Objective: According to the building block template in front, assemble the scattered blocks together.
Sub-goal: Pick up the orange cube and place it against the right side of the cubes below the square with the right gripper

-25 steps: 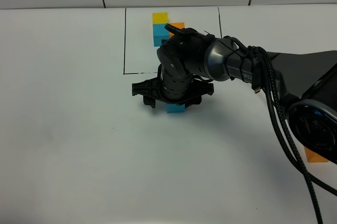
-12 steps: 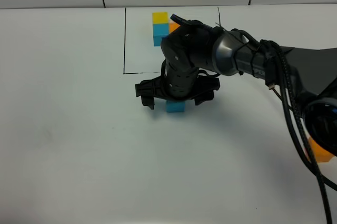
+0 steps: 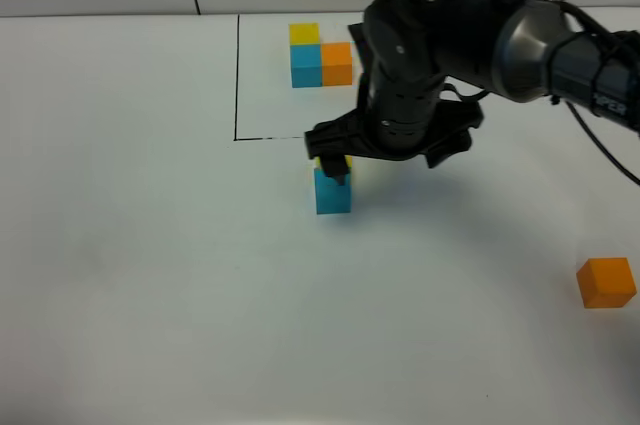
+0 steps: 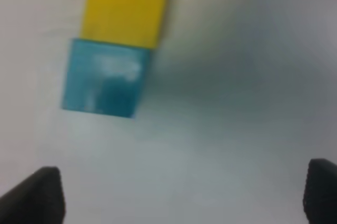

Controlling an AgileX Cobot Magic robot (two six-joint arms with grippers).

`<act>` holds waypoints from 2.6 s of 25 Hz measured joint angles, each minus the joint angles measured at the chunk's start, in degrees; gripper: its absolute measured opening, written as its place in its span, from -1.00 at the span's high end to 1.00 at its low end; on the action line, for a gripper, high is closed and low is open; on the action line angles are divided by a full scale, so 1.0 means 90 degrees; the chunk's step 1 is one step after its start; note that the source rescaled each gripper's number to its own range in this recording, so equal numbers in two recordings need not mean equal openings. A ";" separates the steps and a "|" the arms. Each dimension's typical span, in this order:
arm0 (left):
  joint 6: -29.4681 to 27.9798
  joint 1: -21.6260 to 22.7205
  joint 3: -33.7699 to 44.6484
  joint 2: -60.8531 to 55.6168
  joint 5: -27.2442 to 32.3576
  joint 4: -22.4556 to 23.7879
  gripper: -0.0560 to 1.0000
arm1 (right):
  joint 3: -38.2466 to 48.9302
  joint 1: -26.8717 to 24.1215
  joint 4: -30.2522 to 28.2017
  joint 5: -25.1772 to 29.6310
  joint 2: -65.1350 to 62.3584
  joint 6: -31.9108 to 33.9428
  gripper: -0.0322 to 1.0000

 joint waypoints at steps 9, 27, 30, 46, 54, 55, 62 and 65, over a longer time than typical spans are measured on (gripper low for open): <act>0.0000 0.0000 0.0000 0.0000 0.0000 0.0000 -0.36 | 0.2761 -0.1670 0.0009 -0.0765 -0.2069 -0.0191 -0.70; 0.0000 0.0000 0.0000 0.0000 0.0000 0.0000 -0.35 | 0.5755 -0.3597 0.0367 -0.3015 -0.3096 -0.1310 -0.67; 0.0000 0.0000 0.0000 0.0000 0.0000 0.0000 -0.35 | 0.5929 -0.3603 0.0367 -0.3227 -0.3089 -0.1666 -0.67; 0.0000 0.0000 0.0000 0.0000 0.0000 0.0000 -0.35 | 0.5934 -0.3786 0.0374 -0.3642 -0.2067 -0.2443 -0.55; 0.0000 0.0000 0.0000 0.0000 0.0000 0.0000 -0.35 | 0.5934 -0.3786 0.0632 -0.3729 -0.2067 -0.2463 0.27; 0.0000 0.0000 0.0000 0.0000 0.0000 0.0000 -0.35 | 0.5934 -0.3786 0.0663 -0.3743 -0.2067 -0.2463 0.42; 0.0000 0.0000 0.0000 0.0000 0.0000 0.0000 -0.35 | 0.5923 -0.3683 0.0552 -0.3704 -0.2067 -0.3105 0.88; 0.0000 0.0000 0.0000 0.0000 0.0000 0.0000 -0.35 | 0.5799 -0.3442 0.0141 -0.3463 -0.2067 -0.4108 0.88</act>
